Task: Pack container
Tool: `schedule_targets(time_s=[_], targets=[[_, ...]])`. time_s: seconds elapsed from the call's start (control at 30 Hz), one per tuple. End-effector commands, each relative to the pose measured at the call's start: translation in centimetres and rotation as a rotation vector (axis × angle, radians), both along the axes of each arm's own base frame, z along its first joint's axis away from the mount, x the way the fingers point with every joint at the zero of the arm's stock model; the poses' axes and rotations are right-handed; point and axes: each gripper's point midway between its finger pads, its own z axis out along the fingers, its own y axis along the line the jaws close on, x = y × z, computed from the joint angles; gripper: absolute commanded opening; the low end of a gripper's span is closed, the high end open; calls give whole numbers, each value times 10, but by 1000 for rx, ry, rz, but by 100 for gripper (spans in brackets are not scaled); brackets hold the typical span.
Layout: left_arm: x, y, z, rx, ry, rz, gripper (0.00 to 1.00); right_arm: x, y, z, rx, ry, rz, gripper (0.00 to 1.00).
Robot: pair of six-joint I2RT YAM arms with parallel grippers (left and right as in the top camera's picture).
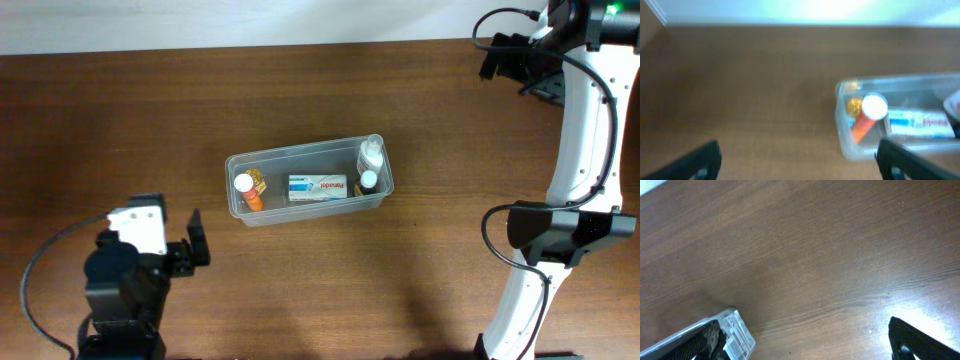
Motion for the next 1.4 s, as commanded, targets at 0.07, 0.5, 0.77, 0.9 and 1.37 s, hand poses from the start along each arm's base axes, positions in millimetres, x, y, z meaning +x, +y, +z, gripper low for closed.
schedule_targets(time_s=[0.07,0.5,0.77,0.9,1.37], targets=[[8,-19,-8,70,-202,-150,99,-1,-2,-1,-7,7,-5,98],[-6,-20,-39,85,-363,-149,99,-1,-2,-1,-7,7,-5,98],[-11,-15,-36,99,-453,-127,100,-1,-2,-1,-7,6,-5,98],[-10,-16,-32,106,-517,-125,99,-1,-2,-1,-7,7,-5,98],[-5,-14,-63,103,-469,-121,99,-1,-2,-1,-7,6,-5,98]])
